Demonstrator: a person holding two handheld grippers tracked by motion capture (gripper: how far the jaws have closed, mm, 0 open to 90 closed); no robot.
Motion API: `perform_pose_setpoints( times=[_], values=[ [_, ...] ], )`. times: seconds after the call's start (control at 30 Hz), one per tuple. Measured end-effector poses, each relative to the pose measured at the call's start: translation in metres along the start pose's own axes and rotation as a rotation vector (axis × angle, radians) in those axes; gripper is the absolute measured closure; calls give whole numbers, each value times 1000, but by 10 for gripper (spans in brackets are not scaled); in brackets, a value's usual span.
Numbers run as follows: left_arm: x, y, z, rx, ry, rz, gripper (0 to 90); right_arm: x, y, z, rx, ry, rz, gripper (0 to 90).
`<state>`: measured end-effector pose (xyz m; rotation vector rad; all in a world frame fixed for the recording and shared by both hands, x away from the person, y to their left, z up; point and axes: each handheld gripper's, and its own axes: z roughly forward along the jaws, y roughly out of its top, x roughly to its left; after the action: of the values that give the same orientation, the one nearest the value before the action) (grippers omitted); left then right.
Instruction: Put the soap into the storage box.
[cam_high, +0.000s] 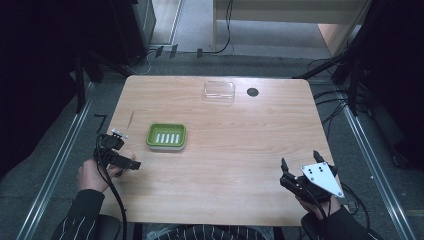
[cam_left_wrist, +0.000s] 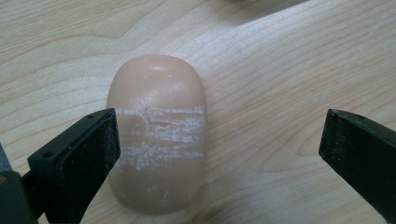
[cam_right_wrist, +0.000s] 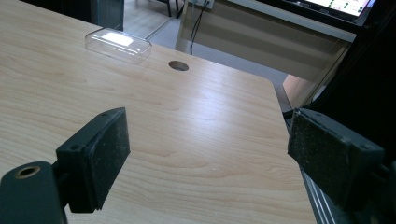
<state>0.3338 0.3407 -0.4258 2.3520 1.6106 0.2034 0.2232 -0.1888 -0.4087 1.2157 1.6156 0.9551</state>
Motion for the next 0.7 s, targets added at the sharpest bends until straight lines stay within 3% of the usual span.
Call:
perform_pose_setpoints(
  times=[0.7],
  values=[
    [14,10,16,75,33,-8,30,0,0,0,5,2,1,136]
  ],
)
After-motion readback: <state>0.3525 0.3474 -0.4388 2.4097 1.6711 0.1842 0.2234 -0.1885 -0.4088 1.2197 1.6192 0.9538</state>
